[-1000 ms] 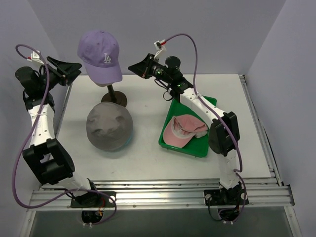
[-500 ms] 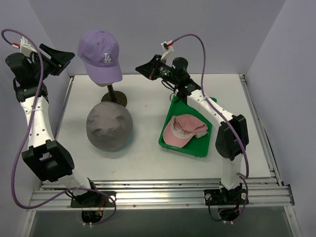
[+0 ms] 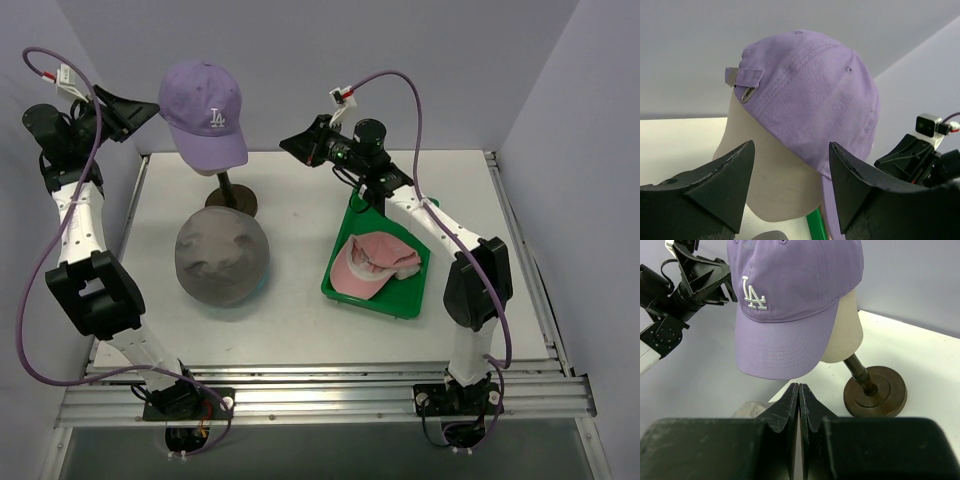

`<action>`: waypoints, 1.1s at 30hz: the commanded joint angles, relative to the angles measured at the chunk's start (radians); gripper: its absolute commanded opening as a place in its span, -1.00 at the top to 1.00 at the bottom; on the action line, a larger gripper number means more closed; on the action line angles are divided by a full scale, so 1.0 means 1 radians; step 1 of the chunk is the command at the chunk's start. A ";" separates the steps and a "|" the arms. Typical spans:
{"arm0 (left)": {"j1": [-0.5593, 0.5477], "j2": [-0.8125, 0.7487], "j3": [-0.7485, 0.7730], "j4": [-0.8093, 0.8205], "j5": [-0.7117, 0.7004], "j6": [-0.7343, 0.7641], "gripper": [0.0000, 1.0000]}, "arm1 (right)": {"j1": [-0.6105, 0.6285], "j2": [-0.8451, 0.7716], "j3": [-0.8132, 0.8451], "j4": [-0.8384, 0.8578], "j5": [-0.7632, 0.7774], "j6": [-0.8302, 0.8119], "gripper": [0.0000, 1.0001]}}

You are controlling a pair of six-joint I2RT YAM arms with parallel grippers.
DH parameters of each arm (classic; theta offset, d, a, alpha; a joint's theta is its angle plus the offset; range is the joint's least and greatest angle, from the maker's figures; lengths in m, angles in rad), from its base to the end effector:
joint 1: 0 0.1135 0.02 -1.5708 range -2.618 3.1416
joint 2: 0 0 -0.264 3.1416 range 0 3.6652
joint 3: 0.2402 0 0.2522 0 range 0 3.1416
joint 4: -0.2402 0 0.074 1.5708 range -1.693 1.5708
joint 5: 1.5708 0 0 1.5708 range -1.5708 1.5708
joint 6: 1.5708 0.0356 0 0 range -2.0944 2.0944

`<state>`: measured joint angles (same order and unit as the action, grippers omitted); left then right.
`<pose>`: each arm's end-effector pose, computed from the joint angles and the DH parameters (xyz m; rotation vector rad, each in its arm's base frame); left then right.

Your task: Stack the hats

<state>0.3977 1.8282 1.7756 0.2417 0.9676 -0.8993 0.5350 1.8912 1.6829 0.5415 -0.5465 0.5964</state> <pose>0.4055 0.1385 0.4335 -0.1281 1.5522 -1.0637 0.3810 0.2473 0.4063 -0.4738 1.3217 1.2925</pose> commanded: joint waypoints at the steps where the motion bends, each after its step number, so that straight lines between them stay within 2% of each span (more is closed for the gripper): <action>1: -0.007 0.006 0.071 0.218 0.102 -0.046 -0.40 | -0.013 -0.072 -0.003 0.032 -0.001 -0.043 1.00; 6: -0.020 0.019 0.102 0.248 0.111 -0.032 -0.44 | -0.018 -0.073 0.001 0.005 -0.004 -0.069 1.00; 11: -0.043 0.028 0.111 0.153 0.108 0.055 -0.44 | -0.029 -0.064 -0.008 0.028 -0.021 -0.047 1.00; 27: -0.045 -0.007 0.064 -0.001 0.043 0.250 -0.44 | -0.040 -0.095 -0.025 0.026 -0.043 -0.053 1.00; 33: -0.049 -0.017 0.031 0.022 0.042 0.258 -0.43 | -0.041 -0.087 -0.028 0.054 -0.058 -0.032 1.00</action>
<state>0.3492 1.8572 1.8175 0.2630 1.0172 -0.6895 0.5018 1.8641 1.6600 0.5163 -0.5705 0.5579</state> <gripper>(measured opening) 0.718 0.001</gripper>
